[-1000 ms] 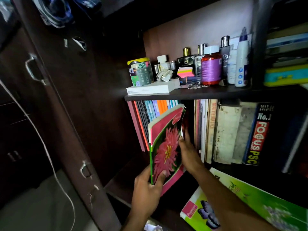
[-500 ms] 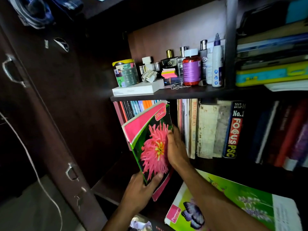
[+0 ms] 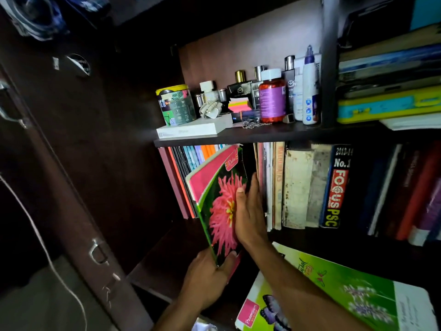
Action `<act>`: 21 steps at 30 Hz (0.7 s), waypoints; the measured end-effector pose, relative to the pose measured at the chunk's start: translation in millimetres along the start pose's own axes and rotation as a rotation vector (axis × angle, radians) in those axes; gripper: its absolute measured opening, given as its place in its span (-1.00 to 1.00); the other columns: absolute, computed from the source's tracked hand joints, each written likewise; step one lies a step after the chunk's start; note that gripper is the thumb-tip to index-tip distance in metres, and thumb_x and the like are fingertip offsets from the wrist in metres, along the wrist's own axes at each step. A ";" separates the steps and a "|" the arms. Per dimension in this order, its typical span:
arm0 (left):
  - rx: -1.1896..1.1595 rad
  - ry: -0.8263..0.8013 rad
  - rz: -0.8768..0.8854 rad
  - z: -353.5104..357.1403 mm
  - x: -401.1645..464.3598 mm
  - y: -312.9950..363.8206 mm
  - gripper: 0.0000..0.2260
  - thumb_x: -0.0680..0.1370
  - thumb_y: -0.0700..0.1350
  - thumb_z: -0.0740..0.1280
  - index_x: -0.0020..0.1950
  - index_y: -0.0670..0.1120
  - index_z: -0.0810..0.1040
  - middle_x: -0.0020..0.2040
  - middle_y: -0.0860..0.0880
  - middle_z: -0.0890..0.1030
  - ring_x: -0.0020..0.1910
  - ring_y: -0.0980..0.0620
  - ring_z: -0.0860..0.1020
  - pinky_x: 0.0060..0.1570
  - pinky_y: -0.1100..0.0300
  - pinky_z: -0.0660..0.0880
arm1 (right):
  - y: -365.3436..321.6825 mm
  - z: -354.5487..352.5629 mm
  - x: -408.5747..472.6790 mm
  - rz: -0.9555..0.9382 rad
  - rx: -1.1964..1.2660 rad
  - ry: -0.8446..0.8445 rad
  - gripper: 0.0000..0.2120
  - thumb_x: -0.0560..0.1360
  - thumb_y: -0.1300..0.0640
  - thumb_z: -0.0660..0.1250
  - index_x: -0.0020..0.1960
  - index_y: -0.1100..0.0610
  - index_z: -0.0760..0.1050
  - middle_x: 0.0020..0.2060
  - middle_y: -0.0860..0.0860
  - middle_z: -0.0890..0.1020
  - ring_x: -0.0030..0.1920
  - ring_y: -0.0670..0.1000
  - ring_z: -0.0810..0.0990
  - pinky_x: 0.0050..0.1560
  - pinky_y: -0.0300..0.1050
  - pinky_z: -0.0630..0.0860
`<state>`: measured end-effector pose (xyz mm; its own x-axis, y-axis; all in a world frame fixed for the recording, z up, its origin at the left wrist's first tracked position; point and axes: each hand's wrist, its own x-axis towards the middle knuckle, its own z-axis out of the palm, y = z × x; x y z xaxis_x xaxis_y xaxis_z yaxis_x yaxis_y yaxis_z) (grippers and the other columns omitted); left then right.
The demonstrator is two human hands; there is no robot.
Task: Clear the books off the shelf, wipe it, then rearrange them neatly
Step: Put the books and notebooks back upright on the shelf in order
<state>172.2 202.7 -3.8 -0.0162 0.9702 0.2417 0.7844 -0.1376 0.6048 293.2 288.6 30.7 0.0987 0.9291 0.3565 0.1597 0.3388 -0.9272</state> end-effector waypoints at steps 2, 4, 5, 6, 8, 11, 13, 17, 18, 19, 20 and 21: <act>0.090 -0.005 -0.017 3.3 5.7 6.2 -0.66 0.57 0.25 0.24 -0.07 -0.02 0.51 -0.11 -0.01 0.60 0.06 -0.12 0.59 -0.07 0.08 0.42 | 3.3 -0.2 0.2 0.006 -0.007 -0.026 -0.37 0.64 -0.30 -0.13 0.64 -0.18 -0.21 0.63 -0.18 -0.06 0.57 -0.19 -0.07 0.56 -0.08 -0.11; 0.170 -0.026 -0.002 7.4 14.0 12.1 -0.70 0.60 0.23 0.23 -0.04 -0.01 0.47 0.01 -0.09 0.62 0.11 -0.15 0.57 -0.02 0.06 0.41 | 5.4 -1.0 0.5 -0.006 0.022 -0.027 -0.34 0.59 -0.35 -0.15 0.63 -0.22 -0.18 0.62 -0.23 -0.05 0.55 -0.25 -0.08 0.61 -0.01 -0.09; 0.185 -0.034 -0.005 10.1 19.9 13.6 -0.76 0.61 0.19 0.24 -0.05 0.03 0.43 0.04 -0.08 0.62 0.12 -0.15 0.57 -0.01 0.06 0.42 | 6.3 -1.8 1.4 -0.009 0.035 -0.031 -0.33 0.56 -0.38 -0.16 0.62 -0.23 -0.18 0.61 -0.25 -0.05 0.55 -0.26 -0.09 0.62 0.01 -0.09; 0.194 -0.041 -0.019 12.2 25.5 14.3 -0.79 0.61 0.16 0.23 -0.06 0.04 0.41 0.05 -0.07 0.63 0.12 -0.16 0.58 -0.01 0.06 0.44 | 7.1 -1.8 1.9 -0.006 0.040 -0.044 -0.31 0.55 -0.40 -0.16 0.62 -0.24 -0.18 0.61 -0.25 -0.05 0.56 -0.26 -0.09 0.62 0.02 -0.09; 0.228 -0.034 -0.048 16.1 37.0 15.2 -0.73 0.55 0.19 0.19 -0.01 0.00 0.45 0.07 -0.09 0.64 0.14 -0.21 0.59 -0.01 0.04 0.49 | 6.8 -2.1 3.1 0.005 0.000 -0.090 -0.28 0.53 -0.42 -0.15 0.62 -0.25 -0.21 0.62 -0.23 -0.07 0.58 -0.21 -0.10 0.62 0.08 -0.09; 0.265 -0.017 -0.053 19.6 45.6 20.1 -0.57 0.41 0.17 0.11 0.13 -0.03 0.49 0.14 -0.13 0.61 0.17 -0.28 0.58 0.04 0.00 0.52 | 3.2 -3.5 2.3 -0.056 -0.055 -0.126 -0.22 0.50 -0.45 -0.09 0.62 -0.24 -0.23 0.63 -0.20 -0.11 0.59 -0.19 -0.12 0.60 0.05 -0.07; 0.248 0.004 -0.039 19.3 47.1 23.5 -0.59 0.44 0.14 0.15 0.18 -0.02 0.49 0.17 -0.13 0.60 0.18 -0.29 0.57 0.07 -0.03 0.52 | 2.1 -4.9 1.5 -0.191 -0.032 -0.113 -0.14 0.49 -0.45 0.05 0.64 -0.18 -0.19 0.63 -0.20 -0.11 0.60 -0.21 -0.11 0.58 -0.10 -0.04; 0.049 0.113 0.044 12.6 43.3 23.0 -0.63 0.42 0.07 0.34 0.20 0.07 0.43 0.08 -0.04 0.65 0.06 -0.20 0.62 -0.05 -0.02 0.57 | 3.6 -6.1 3.3 -0.342 -0.065 -0.043 -0.18 0.53 -0.27 0.29 0.65 -0.08 0.00 0.64 -0.13 0.06 0.61 -0.15 0.03 0.57 -0.08 0.13; -0.022 0.139 0.063 11.0 41.7 21.9 -0.62 0.40 0.08 0.40 0.16 0.10 0.40 0.01 0.03 0.66 -0.03 -0.12 0.65 -0.11 0.00 0.58 | 2.2 -7.5 5.0 -0.345 -0.084 0.012 -0.25 0.55 -0.22 0.32 0.63 -0.07 0.11 0.61 -0.09 0.18 0.58 -0.13 0.15 0.55 -0.04 0.23; -0.088 0.165 0.087 11.0 41.3 20.0 -0.62 0.39 0.08 0.46 0.09 0.11 0.37 -0.08 0.07 0.65 -0.15 -0.02 0.65 -0.19 0.02 0.58 | 0.1 -10.1 6.9 -0.332 -0.105 0.071 -0.33 0.56 -0.18 0.36 0.58 -0.05 0.22 0.55 -0.07 0.32 0.52 -0.11 0.29 0.48 -0.01 0.36; -0.127 0.186 0.110 11.3 41.5 18.0 -0.62 0.40 0.05 0.51 0.02 0.08 0.35 -0.16 0.09 0.61 -0.25 0.05 0.62 -0.24 0.04 0.56 | -2.9 -12.9 8.7 -0.314 -0.136 0.126 -0.41 0.54 -0.16 0.41 0.49 -0.04 0.33 0.45 -0.06 0.46 0.42 -0.09 0.43 0.36 0.00 0.48; -0.128 0.205 0.150 13.1 42.3 15.9 -0.65 0.43 -0.02 0.52 -0.05 0.07 0.33 -0.20 0.09 0.56 -0.30 0.09 0.57 -0.27 0.05 0.54 | -5.4 -16.5 10.0 -0.312 -0.184 0.180 -0.48 0.50 -0.15 0.46 0.37 -0.03 0.41 0.31 -0.07 0.56 0.28 -0.08 0.54 0.21 -0.01 0.57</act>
<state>192.1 244.1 6.1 -0.0407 0.8783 0.4764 0.7032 -0.3135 0.6381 309.5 293.6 41.2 0.1855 0.7398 0.6468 0.3804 0.5529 -0.7414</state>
